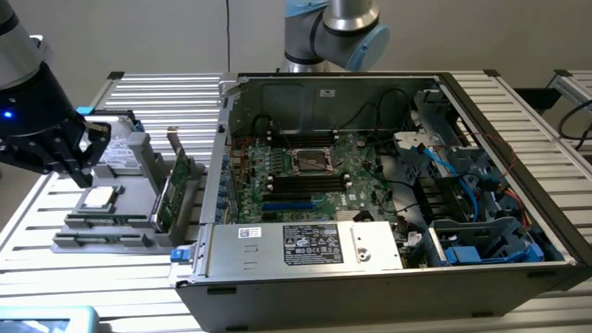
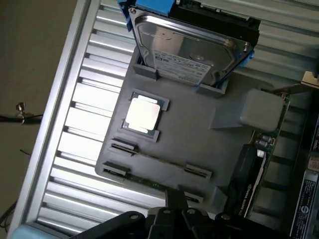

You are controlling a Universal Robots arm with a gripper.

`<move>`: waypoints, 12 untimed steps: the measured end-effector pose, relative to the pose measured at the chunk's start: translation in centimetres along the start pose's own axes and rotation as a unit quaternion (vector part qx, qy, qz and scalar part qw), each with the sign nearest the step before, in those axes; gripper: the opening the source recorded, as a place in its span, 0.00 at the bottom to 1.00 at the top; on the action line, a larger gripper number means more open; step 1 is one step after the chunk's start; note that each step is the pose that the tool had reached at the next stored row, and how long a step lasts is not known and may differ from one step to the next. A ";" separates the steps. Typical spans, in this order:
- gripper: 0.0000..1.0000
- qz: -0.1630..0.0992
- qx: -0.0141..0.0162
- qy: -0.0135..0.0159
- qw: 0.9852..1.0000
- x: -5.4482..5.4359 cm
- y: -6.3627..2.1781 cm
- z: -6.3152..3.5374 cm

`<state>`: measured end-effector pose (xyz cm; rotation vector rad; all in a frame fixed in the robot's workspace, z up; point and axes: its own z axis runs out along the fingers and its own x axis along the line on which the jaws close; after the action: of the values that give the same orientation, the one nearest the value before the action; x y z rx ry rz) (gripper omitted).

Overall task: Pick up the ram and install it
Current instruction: 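Pick up the ram and move it above insertion slot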

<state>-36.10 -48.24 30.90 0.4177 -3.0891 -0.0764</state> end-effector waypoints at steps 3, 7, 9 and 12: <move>0.11 -0.027 0.000 0.001 1.000 0.0 0.00 0.00; 0.11 -0.064 0.001 0.003 0.998 0.0 0.00 0.02; 0.11 -0.082 0.001 0.004 0.997 0.0 0.00 0.02; 0.11 -0.108 0.002 0.006 0.994 0.0 0.00 0.02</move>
<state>-36.10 -48.24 30.88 0.7493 -3.0206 -0.0719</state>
